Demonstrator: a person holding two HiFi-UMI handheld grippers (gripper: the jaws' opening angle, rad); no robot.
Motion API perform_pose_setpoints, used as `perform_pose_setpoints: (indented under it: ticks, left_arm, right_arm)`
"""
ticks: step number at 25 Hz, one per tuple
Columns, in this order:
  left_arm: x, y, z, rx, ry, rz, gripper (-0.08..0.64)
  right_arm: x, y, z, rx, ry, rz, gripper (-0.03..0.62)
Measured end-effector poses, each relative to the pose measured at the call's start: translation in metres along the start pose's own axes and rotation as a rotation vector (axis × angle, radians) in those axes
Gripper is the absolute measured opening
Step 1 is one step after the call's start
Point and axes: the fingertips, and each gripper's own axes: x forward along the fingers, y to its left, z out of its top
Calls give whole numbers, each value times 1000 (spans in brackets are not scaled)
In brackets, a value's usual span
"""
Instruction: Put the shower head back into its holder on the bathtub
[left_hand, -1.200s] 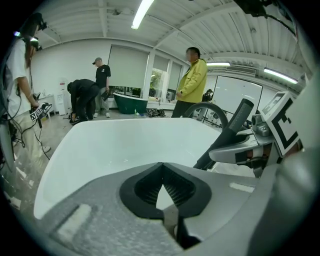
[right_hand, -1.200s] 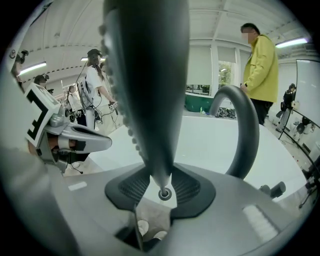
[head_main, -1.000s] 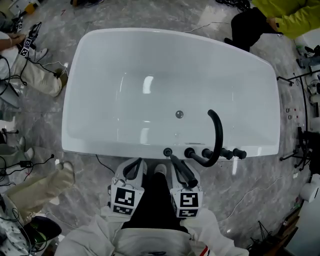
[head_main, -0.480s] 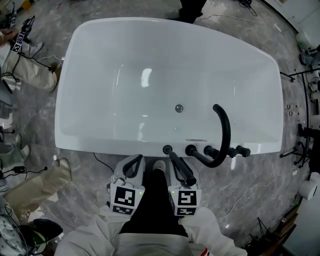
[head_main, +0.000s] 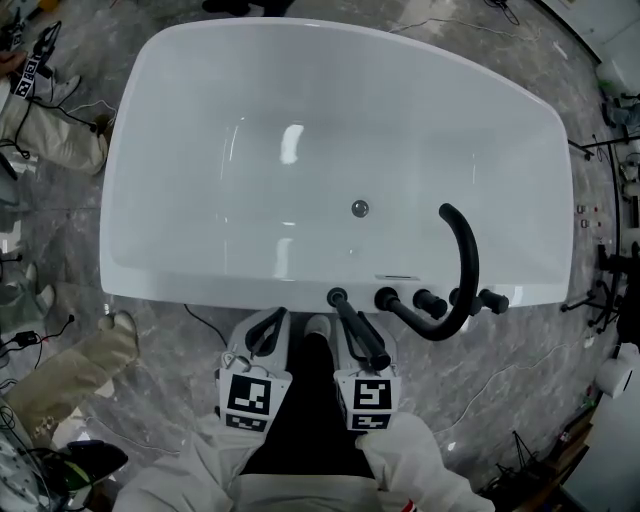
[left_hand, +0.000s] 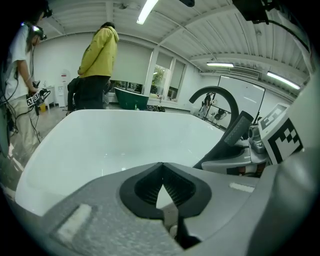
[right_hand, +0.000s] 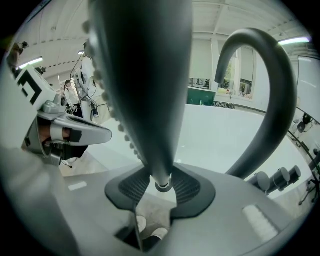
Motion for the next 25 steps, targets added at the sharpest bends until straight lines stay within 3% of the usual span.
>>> perform_pose_setpoints:
  ticks: [25]
  left_arm:
    - [17,13,-14,-43,20,-8,2]
  right_arm:
    - [34,-1,-18,-18,75,-4,137]
